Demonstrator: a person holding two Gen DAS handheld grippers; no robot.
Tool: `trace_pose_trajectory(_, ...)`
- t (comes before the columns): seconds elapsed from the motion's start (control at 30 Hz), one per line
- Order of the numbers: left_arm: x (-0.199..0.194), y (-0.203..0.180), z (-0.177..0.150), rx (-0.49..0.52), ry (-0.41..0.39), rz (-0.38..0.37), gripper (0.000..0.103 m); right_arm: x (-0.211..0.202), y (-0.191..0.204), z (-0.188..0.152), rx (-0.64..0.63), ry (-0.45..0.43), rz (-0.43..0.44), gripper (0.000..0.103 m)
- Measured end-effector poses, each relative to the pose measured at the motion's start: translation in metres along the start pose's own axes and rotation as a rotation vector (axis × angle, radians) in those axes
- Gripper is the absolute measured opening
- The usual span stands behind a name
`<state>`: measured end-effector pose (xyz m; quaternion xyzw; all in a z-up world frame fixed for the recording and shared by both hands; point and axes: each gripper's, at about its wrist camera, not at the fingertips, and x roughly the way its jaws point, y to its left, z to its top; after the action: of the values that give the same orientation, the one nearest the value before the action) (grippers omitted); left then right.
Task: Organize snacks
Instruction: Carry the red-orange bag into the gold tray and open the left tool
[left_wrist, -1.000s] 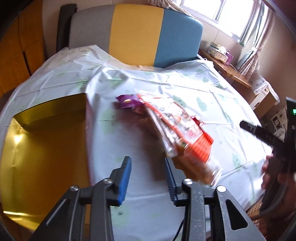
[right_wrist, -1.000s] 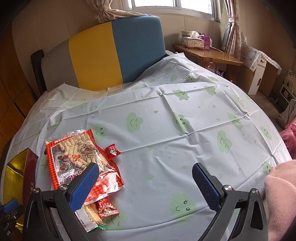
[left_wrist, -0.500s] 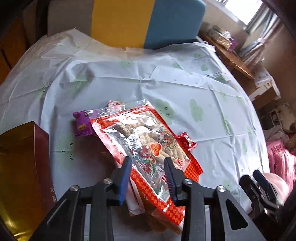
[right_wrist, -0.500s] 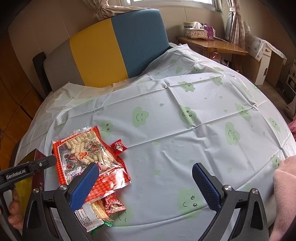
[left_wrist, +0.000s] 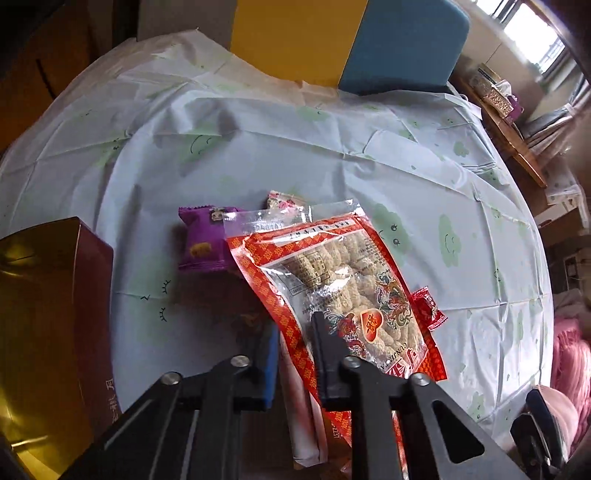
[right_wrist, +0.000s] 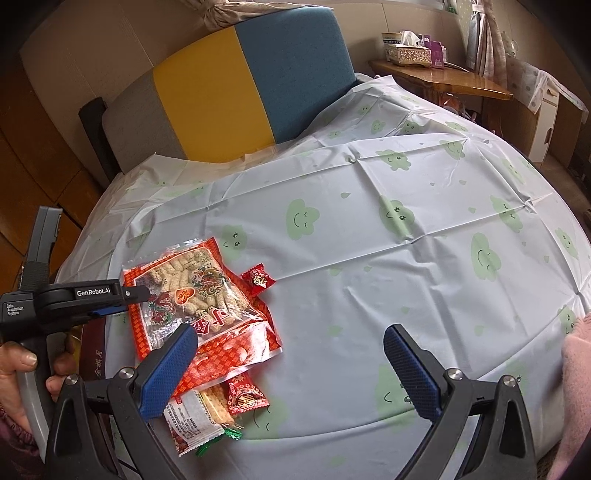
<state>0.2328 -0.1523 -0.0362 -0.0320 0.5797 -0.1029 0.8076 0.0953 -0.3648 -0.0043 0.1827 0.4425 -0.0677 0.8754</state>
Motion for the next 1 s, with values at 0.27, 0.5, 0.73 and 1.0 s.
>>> trace_pose_trajectory(0.27,-0.045,-0.006,-0.001,0.044,-0.182,-0.097,0.000,0.004,0.002,-0.001,-0.008,0.014,-0.018,0.102)
trace_pose_trajectory(0.5,-0.120,-0.007,0.009,0.114,-0.372,-0.176,0.000,0.008,0.005,-0.002,-0.031,0.027,-0.013,0.101)
trace_pose_trajectory(0.73,-0.186,0.041,-0.005,0.102,-0.481,-0.213,0.000,0.012,0.008,-0.003,-0.049,0.036,-0.029,0.100)
trace_pose_trajectory(1.0,-0.211,0.114,-0.040,0.026,-0.492,-0.128,0.000,0.015,0.013,-0.006,-0.085,0.040,-0.056,0.096)
